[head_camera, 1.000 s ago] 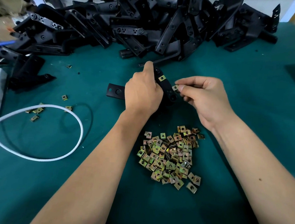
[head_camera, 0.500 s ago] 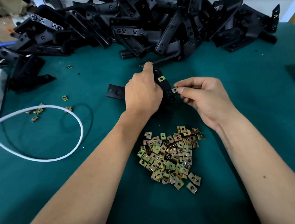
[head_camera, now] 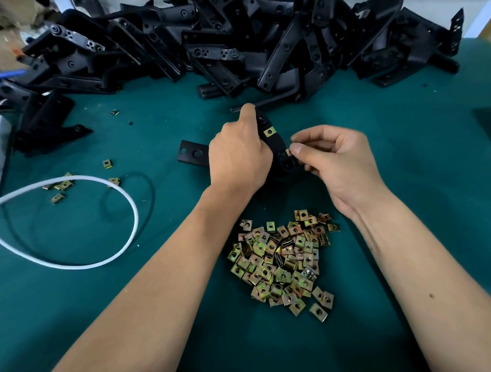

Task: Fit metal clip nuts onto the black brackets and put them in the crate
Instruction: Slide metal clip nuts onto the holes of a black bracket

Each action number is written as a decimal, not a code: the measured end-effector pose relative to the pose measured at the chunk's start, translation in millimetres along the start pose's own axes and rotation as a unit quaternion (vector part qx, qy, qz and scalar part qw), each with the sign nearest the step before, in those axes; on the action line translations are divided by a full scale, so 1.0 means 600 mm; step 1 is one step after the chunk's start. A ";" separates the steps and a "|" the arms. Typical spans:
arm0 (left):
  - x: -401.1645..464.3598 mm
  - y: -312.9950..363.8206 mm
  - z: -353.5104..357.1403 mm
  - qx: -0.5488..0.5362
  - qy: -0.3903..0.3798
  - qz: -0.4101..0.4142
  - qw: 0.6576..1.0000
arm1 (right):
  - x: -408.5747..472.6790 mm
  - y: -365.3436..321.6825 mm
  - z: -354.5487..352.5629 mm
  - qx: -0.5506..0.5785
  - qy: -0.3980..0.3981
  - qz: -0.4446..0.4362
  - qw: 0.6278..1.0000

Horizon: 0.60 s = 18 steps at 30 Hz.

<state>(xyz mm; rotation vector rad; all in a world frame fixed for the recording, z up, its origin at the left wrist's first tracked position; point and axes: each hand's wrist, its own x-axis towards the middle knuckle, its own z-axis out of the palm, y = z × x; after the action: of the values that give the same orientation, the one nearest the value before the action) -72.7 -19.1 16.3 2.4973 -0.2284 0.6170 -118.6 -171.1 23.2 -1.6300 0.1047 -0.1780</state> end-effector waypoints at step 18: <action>0.000 0.014 0.006 0.021 0.005 -0.092 0.996 | -0.009 -0.005 0.022 -0.178 0.025 -0.132 0.975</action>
<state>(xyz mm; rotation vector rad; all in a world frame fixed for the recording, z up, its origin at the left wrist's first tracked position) -73.6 -28.1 17.4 2.5188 0.0195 0.5622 -121.5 -156.9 25.2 -1.9958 -0.0451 -0.4236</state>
